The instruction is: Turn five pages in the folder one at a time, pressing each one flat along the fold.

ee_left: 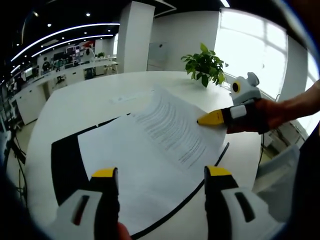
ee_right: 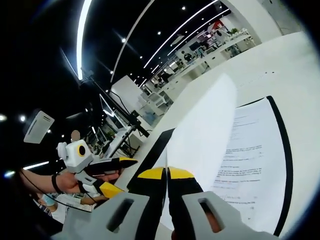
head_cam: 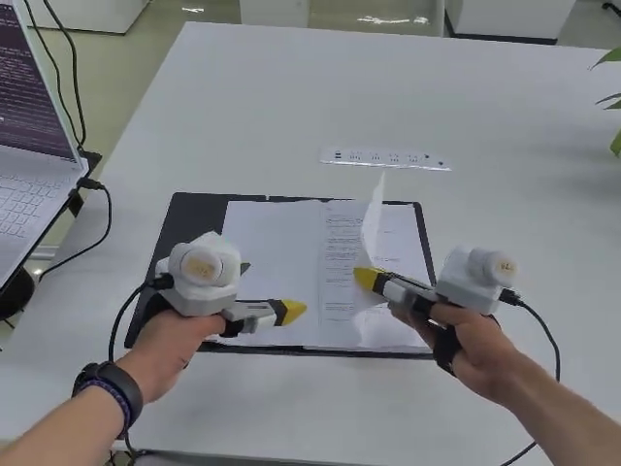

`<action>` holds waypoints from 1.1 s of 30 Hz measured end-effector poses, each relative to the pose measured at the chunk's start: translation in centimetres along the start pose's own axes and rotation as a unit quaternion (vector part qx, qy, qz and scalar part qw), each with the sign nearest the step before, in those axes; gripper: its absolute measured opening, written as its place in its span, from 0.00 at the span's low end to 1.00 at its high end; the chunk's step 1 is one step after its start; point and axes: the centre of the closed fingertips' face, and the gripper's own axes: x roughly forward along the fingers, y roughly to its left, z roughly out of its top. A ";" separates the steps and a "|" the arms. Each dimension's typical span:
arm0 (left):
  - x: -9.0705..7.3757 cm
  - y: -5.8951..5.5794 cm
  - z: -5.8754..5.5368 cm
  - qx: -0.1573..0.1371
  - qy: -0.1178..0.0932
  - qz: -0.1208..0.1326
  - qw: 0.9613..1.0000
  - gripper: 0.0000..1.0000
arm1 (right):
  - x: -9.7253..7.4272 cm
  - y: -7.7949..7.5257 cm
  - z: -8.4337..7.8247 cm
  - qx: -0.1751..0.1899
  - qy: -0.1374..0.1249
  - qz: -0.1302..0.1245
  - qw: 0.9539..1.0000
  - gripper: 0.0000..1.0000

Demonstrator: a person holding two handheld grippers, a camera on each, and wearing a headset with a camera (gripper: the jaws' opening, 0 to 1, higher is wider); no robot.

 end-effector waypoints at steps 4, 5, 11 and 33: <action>-1.3 1.3 -0.8 -0.005 0.001 0.012 1.000 0.70 | 1.0 0.8 -0.3 -0.003 0.007 0.007 1.000 0.00; -1.7 1.8 -1.0 -0.008 0.000 0.015 1.000 0.70 | 1.3 1.0 -0.4 -0.004 0.009 0.009 1.000 0.00; -3.3 3.5 -2.3 -0.023 -0.002 0.031 0.999 0.70 | 3.1 2.4 -0.6 -0.012 0.019 0.021 1.000 0.00; -7.9 7.1 -5.2 -0.059 -0.017 0.071 0.996 0.72 | 9.5 6.9 -4.0 -0.025 0.078 0.065 0.994 0.00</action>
